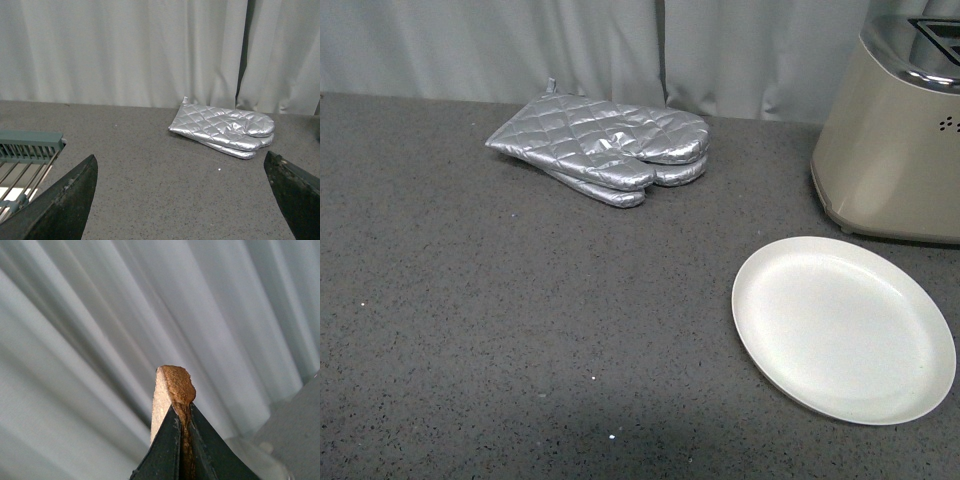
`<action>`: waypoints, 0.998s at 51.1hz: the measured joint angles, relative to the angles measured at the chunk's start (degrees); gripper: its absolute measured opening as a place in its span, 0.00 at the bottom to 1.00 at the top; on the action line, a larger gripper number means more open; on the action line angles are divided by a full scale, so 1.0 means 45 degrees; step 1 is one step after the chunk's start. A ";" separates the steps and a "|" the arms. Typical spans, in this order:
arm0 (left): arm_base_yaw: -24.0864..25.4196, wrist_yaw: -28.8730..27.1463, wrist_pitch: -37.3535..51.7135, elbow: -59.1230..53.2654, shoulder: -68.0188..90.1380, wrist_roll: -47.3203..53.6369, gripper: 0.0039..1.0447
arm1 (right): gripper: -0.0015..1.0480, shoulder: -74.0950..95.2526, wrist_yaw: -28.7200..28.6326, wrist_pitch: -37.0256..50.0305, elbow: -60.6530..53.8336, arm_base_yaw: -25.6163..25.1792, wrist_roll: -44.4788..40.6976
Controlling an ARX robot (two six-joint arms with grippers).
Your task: Put bread into toaster
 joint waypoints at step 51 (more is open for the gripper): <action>0.0000 0.0000 0.0000 0.0000 0.0005 0.0000 0.94 | 0.02 0.6771 0.4881 0.3381 0.1409 0.1205 -0.4401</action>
